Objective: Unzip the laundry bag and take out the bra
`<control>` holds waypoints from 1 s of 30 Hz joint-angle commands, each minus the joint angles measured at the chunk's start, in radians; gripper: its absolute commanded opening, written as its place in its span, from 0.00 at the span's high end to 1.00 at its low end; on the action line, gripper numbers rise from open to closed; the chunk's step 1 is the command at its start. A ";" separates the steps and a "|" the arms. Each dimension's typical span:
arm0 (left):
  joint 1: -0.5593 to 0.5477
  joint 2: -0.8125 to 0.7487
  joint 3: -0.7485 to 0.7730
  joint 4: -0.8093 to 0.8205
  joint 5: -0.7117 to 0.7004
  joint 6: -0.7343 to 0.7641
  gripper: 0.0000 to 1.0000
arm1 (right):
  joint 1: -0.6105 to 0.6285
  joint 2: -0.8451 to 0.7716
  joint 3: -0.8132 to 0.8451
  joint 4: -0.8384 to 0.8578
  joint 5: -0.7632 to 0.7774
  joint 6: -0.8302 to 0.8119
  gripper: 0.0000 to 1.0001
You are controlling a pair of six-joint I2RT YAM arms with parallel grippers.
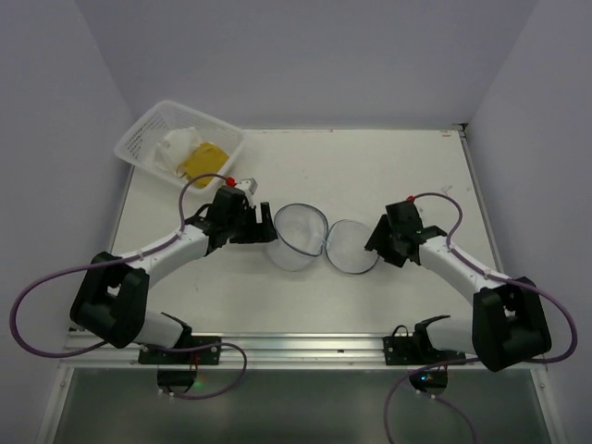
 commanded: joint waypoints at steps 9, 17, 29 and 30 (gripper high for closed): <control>-0.026 0.079 -0.075 0.168 -0.043 -0.057 0.33 | -0.012 0.087 -0.032 0.071 -0.139 0.185 0.38; -0.023 0.065 -0.101 0.113 -0.148 -0.054 0.71 | -0.010 0.124 -0.090 0.169 -0.217 0.231 0.38; -0.017 0.005 -0.083 0.064 -0.164 -0.014 0.87 | 0.013 0.189 -0.061 0.196 -0.179 0.167 1.00; -0.018 0.006 -0.079 0.062 -0.164 -0.015 0.89 | 0.013 0.177 -0.055 0.188 -0.167 0.159 1.00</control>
